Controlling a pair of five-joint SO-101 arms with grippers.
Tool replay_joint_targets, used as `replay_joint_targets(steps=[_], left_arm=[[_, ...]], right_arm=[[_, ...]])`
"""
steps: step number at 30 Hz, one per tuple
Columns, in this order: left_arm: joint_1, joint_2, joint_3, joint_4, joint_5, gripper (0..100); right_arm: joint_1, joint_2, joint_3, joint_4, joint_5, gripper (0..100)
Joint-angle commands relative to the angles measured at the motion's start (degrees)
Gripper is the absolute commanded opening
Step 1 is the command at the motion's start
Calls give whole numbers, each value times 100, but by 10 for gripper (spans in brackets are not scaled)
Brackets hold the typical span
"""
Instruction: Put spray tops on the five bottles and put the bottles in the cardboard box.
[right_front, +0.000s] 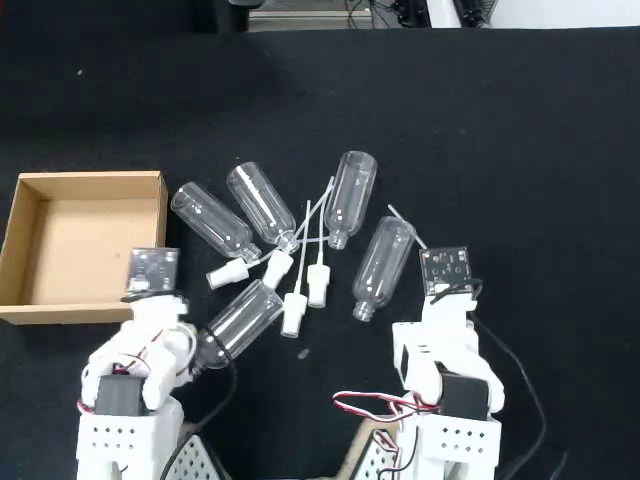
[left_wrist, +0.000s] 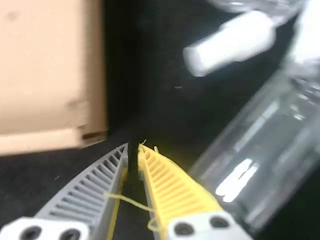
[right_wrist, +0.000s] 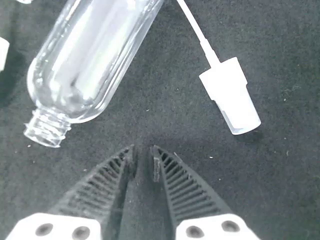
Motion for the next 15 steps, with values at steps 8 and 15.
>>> replay_joint_targets(steps=[8, 15], left_arm=[[2273, -26, -629, -141, -62, 37], [3925, -18, -567, -149, -53, 170]], right_arm=[[-70, -549, 4, 44, 0, 21], [-35, -549, -4, -360, 220, 22]])
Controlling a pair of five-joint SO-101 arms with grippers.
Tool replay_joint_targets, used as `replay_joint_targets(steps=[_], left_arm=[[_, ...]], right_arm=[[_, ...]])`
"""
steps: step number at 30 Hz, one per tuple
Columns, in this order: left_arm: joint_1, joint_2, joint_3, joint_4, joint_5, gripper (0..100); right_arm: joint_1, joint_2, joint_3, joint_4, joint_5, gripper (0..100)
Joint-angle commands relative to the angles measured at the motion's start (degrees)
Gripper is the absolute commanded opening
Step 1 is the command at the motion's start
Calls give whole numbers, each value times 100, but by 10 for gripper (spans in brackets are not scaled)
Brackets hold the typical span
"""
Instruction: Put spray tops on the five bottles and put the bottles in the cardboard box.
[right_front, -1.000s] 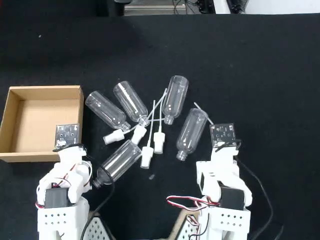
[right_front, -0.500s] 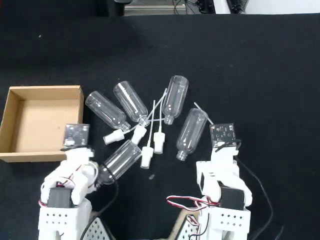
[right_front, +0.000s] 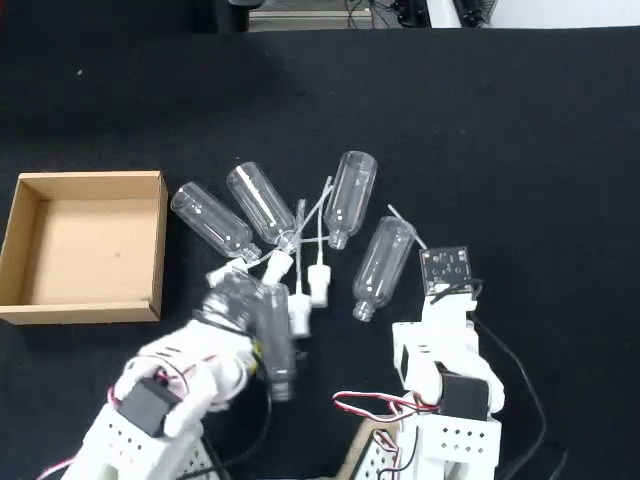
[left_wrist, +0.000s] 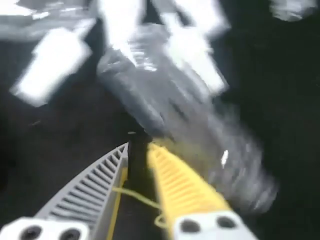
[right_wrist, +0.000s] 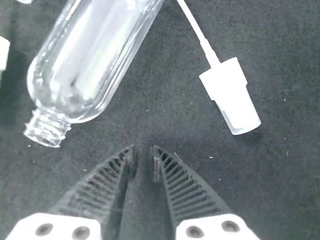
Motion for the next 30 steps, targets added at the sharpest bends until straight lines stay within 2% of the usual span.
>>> replay_joint_targets(steps=[1, 5, 11, 15, 20, 23, 27, 30], left_arm=[[971, 44, -312, -114, -62, 207], [1200, 44, -347, -422, -18, 317], [971, 79, -884, -774, -158, 287], [857, 229, -1930, -738, -932, 284], [303, 1503, -2993, -782, -1468, 284], [-207, 2593, -3732, -765, -1732, 289], [-646, 3859, -4541, -255, -2716, 290], [-743, 4457, -4980, 941, -4149, 290]], right_arm=[[-35, -549, -4, -492, 431, 22], [-35, -549, -4, -870, 1196, 23], [-26, -541, -488, -1055, 1591, 23], [-53, -505, -1182, -791, 1600, 25], [-62, -497, -1675, -545, 1574, 126], [-70, -497, -1684, -519, 1565, 136], [-70, -497, -1613, -422, 1591, 128], [-70, -497, -1569, -360, 1591, 129]])
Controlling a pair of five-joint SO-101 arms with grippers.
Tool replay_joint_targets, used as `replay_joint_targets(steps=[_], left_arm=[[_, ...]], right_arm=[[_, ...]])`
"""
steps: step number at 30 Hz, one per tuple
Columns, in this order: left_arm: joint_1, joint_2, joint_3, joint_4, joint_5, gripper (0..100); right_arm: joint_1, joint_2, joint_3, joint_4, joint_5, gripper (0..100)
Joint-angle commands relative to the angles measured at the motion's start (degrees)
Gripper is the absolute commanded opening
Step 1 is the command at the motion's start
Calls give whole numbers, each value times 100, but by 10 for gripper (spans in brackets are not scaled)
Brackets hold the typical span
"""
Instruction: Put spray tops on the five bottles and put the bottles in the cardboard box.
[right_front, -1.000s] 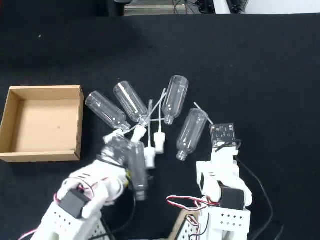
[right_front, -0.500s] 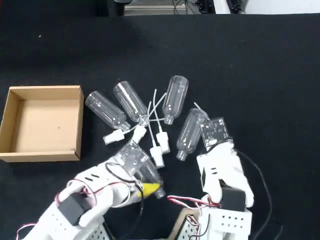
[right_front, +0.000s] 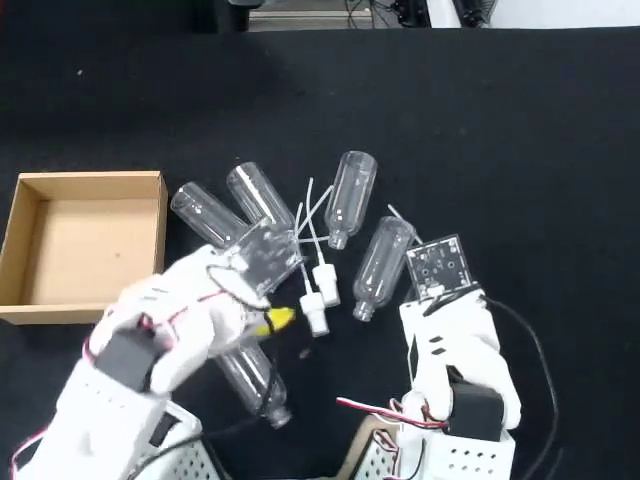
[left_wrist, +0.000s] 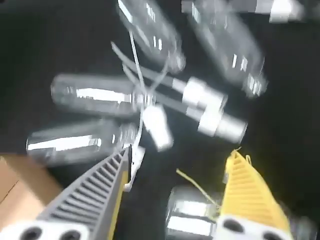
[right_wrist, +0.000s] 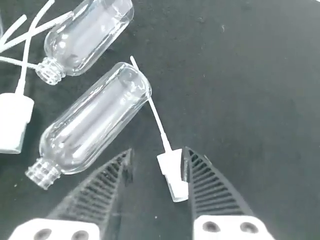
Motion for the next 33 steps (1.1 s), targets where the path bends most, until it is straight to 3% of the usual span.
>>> replay_joint_targets(steps=[1, 3, 7, 15, 22, 27, 33], left_arm=[[-215, 993, -1007, 1662, -2101, 290], [-207, 1301, -1200, 2277, -2752, 289], [-189, 1846, -1560, 2374, -3112, 290], [400, 2769, -1191, 1213, -3473, 290], [453, 3033, -585, 422, -3516, 290], [646, 3086, -549, 334, -3516, 290], [804, 3095, 224, -624, -3481, 290]], right_arm=[[-70, -497, -224, 70, 18, 129], [-70, -497, -224, 70, 18, 129], [-105, -497, -224, 70, 18, 129], [-281, -488, -198, 149, -9, 128], [510, -497, 224, 123, 431, 128], [527, -497, 734, -105, 510, 128], [651, -505, 1042, -141, 510, 127]])
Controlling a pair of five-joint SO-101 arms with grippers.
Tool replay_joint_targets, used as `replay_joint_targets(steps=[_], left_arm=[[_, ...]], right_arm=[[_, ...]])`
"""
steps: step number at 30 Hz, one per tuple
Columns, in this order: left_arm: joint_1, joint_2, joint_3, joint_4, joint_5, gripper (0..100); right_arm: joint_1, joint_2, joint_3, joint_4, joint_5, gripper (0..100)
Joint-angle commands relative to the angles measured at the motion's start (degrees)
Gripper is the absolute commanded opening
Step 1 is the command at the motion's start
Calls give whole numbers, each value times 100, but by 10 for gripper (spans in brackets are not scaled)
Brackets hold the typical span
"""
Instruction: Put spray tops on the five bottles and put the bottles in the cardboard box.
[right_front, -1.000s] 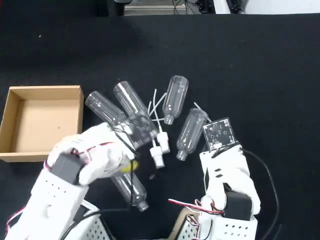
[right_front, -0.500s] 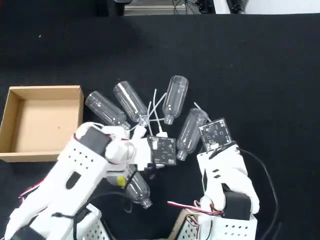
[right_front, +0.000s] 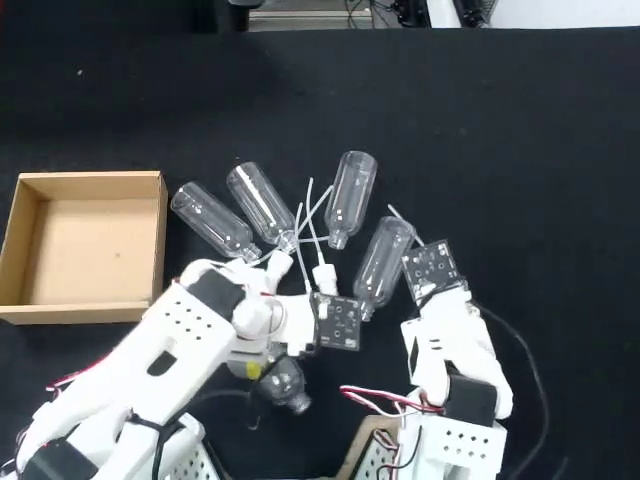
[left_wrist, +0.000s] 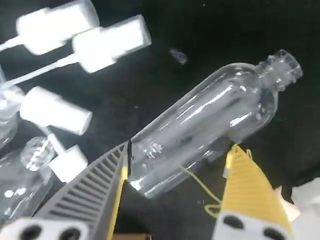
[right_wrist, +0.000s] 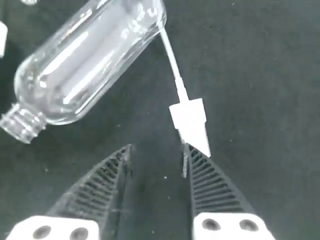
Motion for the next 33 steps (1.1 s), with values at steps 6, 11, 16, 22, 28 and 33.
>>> replay_joint_targets(steps=[6, 11, 16, 22, 28, 33], left_arm=[[66, 18, 787, -1055, 9, 290], [-180, 18, 884, -1407, 677, 286], [-22, 18, 1138, -1574, 1618, 285], [110, 18, 1534, -2330, 2532, 285], [-40, -53, 1226, -1503, 2910, 216], [-374, -53, 453, -378, 2927, 22]], right_arm=[[492, -549, 13, -185, 70, 127], [484, -549, 22, -193, -18, 127], [484, -549, -4, -193, -202, 127], [484, -549, 4, -193, -202, 127], [484, -549, -31, -193, -202, 127], [475, -505, -233, -193, -158, 127]])
